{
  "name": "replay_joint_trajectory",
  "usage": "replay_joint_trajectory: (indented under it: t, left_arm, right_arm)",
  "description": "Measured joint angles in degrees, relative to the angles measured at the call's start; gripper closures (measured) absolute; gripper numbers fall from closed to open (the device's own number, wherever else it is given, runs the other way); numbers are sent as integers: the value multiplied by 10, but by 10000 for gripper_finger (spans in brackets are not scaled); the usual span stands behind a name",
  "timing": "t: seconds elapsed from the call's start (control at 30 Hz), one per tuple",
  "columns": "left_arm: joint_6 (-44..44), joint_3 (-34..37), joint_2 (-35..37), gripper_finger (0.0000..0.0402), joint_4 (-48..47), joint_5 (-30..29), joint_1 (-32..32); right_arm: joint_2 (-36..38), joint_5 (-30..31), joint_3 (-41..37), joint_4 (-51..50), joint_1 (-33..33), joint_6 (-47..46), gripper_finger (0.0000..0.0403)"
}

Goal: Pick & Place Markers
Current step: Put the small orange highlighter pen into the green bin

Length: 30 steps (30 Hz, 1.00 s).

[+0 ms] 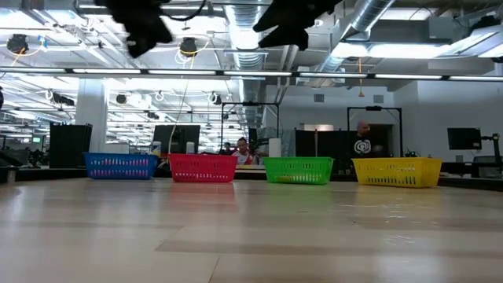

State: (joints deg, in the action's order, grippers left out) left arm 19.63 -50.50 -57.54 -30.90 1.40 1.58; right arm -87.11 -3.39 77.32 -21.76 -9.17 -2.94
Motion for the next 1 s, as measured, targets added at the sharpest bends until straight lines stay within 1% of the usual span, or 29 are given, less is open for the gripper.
replay_joint_trajectory:
  t: [0.07, 0.13, 0.23, 0.33, 0.43, 0.53, 0.67, 0.83, 0.93, 1.0]
  left_arm:
    - [29, 0, 13, 372, -36, 41, 14]
    - [53, 0, 13, 355, -64, 69, 42]
    - [64, 3, -7, 326, -73, 79, 114]
    - [87, 12, -48, 303, -83, 60, 184]
    - [147, 19, -95, 286, -92, 46, 239]
    - [224, 21, -138, 277, -92, 47, 292]
    - [303, 22, -187, 274, -90, 41, 356]
    - [378, 22, -229, 274, -83, 19, 408]
    - [404, 22, -255, 274, -85, -3, 422]
    - [410, 22, -274, 274, -84, -4, 422]
  right_arm:
    - [6, 5, 0, -23, -1, 9, 184]
    - [7, 5, 0, -23, -3, 16, 184]
    - [7, 5, 0, -41, -3, 28, 184]
    - [6, 5, 0, -49, -3, 47, 184]
    - [6, 5, 0, -52, -3, 50, 184]
    - [6, 4, 0, -56, -3, 51, 184]
    - [6, 4, 0, -66, -1, 64, 184]
    - [6, 3, 0, -65, 2, 67, 184]
    - [6, 4, 0, -65, 1, 74, 184]
    - [6, 4, 0, -65, 1, 74, 184]
